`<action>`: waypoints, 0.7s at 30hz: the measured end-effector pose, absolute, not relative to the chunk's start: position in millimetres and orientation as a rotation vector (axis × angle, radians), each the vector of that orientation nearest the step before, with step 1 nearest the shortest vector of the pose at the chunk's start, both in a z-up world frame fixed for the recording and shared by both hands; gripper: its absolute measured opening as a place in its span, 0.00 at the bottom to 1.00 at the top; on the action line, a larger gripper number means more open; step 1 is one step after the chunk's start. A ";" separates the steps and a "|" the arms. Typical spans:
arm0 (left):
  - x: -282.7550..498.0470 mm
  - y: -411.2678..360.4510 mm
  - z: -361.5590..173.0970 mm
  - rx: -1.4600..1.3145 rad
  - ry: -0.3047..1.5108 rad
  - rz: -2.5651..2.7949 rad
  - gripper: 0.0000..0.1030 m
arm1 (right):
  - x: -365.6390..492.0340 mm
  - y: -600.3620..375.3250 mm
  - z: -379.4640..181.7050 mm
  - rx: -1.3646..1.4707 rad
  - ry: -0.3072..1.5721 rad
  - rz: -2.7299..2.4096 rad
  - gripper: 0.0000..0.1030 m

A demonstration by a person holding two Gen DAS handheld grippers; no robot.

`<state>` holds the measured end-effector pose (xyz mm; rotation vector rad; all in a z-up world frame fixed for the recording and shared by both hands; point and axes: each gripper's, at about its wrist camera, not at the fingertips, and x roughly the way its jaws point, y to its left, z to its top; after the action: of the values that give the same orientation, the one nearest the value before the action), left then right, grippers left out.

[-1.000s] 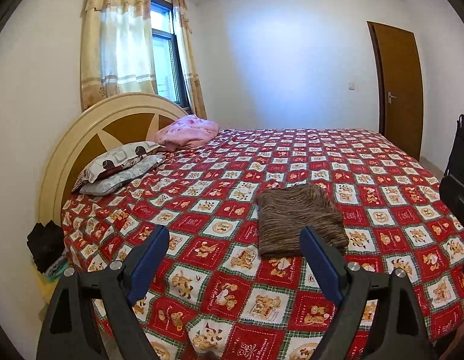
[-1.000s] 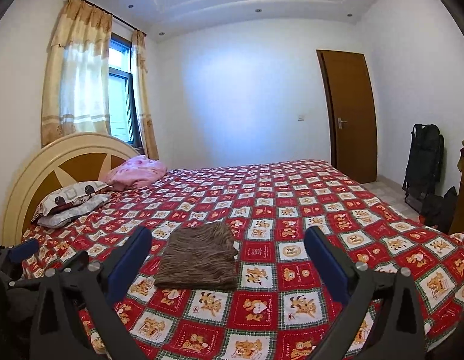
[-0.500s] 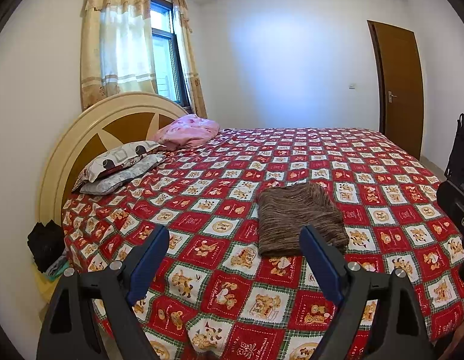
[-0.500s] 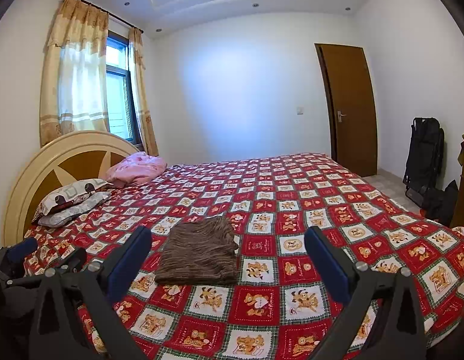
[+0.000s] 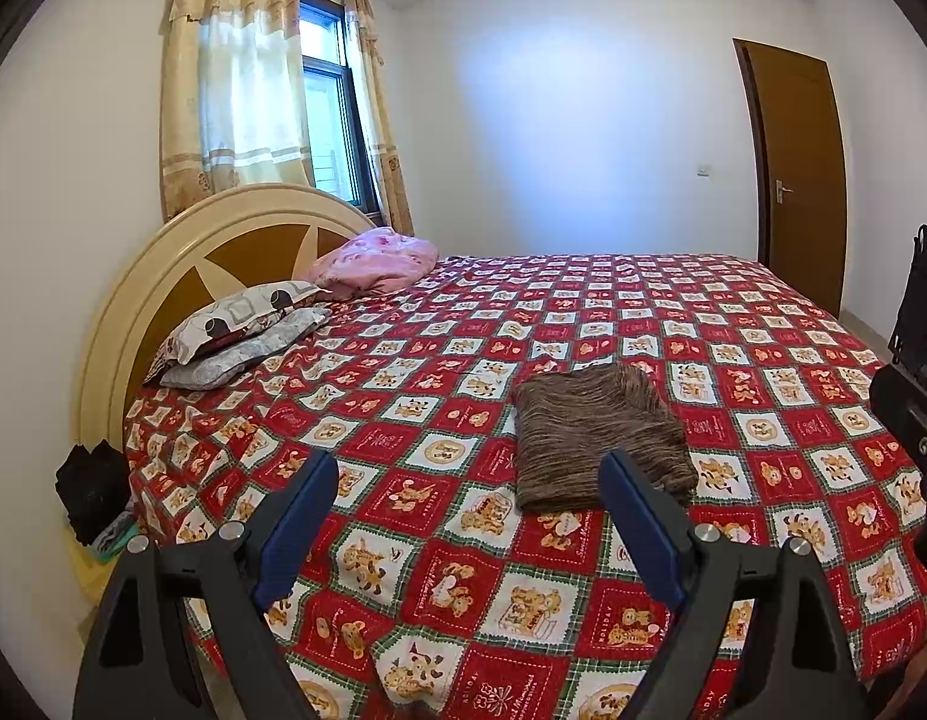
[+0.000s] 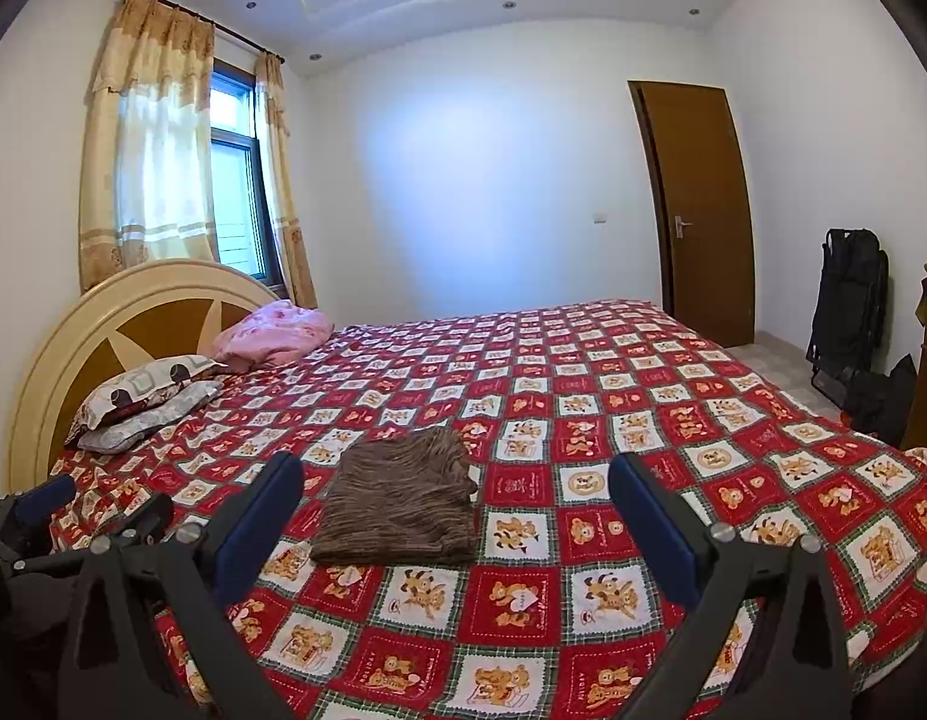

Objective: Fold small clothes

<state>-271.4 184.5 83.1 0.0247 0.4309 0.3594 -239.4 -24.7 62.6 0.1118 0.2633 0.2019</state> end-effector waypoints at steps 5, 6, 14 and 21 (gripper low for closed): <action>-271.4 187.4 82.1 0.021 0.436 0.355 0.87 | -239.3 -25.2 62.7 0.111 0.263 0.203 1.00; -271.4 187.5 82.1 0.021 0.435 0.356 0.87 | -239.3 -25.2 62.8 0.111 0.263 0.203 1.00; -271.2 189.5 80.8 0.026 0.438 0.354 0.87 | -239.0 -25.1 63.0 0.113 0.266 0.203 1.00; -270.8 189.8 80.4 0.027 0.439 0.354 0.87 | -239.4 -24.9 63.5 0.110 0.263 0.204 1.00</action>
<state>-270.8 189.8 80.4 0.0270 0.4393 0.3538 -239.4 -24.9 63.5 0.1096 0.2634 0.2045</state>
